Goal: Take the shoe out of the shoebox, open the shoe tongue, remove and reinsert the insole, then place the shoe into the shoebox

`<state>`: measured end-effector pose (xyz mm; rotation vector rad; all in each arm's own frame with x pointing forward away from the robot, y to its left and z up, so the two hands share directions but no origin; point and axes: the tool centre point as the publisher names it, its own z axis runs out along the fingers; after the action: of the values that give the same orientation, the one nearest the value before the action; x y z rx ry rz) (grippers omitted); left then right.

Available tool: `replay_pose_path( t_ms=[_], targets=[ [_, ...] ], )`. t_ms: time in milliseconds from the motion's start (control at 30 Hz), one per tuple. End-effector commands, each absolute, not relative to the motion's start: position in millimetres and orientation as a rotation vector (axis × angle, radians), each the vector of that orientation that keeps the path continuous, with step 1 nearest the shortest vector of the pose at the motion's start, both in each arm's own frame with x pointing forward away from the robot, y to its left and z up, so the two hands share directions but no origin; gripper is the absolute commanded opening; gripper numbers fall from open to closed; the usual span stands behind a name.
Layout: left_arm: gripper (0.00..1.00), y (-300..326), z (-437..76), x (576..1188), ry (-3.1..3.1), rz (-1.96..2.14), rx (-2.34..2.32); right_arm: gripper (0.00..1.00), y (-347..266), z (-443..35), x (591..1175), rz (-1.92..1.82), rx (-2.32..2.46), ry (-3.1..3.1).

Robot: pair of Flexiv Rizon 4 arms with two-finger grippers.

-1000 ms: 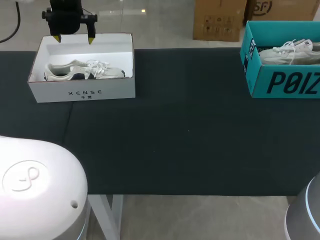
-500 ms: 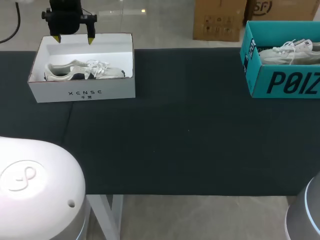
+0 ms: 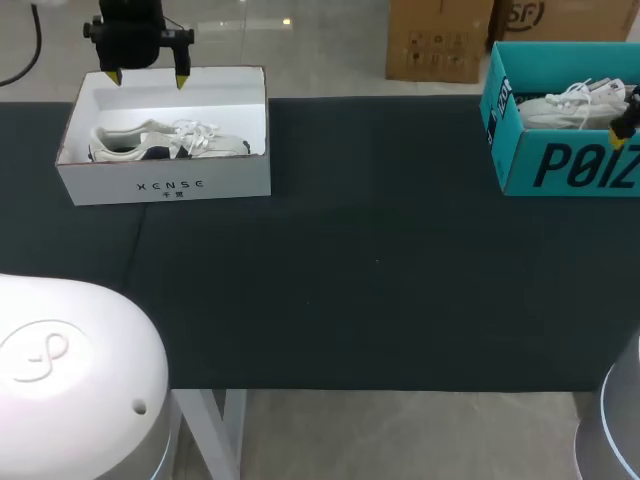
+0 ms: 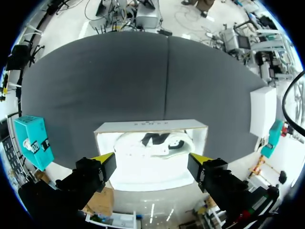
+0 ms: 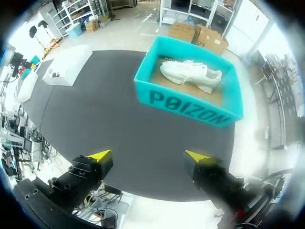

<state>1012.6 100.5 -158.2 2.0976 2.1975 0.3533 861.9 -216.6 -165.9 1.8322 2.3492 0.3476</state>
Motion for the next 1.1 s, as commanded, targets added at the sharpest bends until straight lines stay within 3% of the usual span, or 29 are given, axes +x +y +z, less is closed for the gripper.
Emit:
replay_pose_path(
  t_ms=[33, 967, 1100],
  targets=[
    [1.00, 100.3, -158.1, 1012.6, 2.198, 0.357, 2.099, 1.00, -225.5, -158.4, 924.3, 0.271, 1.780, 2.505],
    [1.00, 100.3, -158.1, 1012.6, 2.198, 0.357, 2.099, 1.00, -225.5, -158.4, 924.3, 0.271, 1.780, 2.505],
    [1.00, 100.3, -158.1, 1012.6, 2.198, 0.357, 2.099, 1.00, -254.6, -161.5, 962.4, 0.248, 1.827, 2.405]
  ],
)
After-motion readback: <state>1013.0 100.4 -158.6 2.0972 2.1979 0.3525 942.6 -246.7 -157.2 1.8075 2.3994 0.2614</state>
